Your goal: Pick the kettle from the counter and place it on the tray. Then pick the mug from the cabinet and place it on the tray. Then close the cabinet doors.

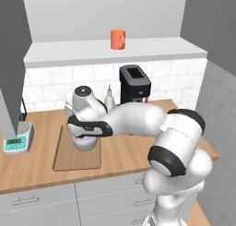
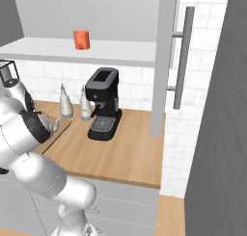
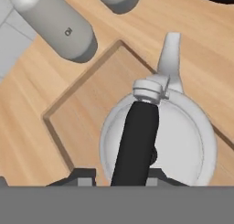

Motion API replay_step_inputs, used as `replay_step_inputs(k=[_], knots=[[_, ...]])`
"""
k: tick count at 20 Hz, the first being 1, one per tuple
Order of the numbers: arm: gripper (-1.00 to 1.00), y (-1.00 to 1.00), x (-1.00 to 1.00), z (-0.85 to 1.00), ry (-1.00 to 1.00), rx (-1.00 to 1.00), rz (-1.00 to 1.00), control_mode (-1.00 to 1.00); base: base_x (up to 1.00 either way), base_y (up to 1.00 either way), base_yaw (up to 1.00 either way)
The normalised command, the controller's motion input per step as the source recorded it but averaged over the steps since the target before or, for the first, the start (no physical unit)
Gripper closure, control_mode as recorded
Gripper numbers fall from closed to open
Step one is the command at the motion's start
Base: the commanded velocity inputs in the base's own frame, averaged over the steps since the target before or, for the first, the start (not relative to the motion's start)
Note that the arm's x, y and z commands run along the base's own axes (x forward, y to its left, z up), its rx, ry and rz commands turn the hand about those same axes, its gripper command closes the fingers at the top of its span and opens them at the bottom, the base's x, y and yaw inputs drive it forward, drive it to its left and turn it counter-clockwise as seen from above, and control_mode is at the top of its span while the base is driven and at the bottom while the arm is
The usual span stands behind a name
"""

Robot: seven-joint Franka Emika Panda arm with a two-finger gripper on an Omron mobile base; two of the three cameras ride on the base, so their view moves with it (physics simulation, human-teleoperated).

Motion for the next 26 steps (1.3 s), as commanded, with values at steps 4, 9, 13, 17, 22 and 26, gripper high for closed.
replay_step_inputs(k=[4,9,13,17,22,26], knots=[[-1.0,0.0,0.01,-0.41,0.0,0.02,0.0,-1.0,0.0,0.0,0.0],[-1.0,0.02,0.0,-0.27,0.0,0.05,0.04,-1.0,0.0,0.0,0.0],[-1.0,-0.08,-0.45,-0.01,0.0,0.01,0.01,-1.0,0.0,0.0,0.0],[-1.0,-0.27,-0.6,0.21,0.01,0.0,-0.04,-1.0,0.0,0.0,0.0],[-1.0,-0.31,-0.58,0.58,0.02,-0.01,-0.14,-1.0,0.0,0.0,0.0],[-1.0,-0.32,-0.64,0.47,0.05,-0.16,-0.05,-1.0,0.0,0.0,0.0]])
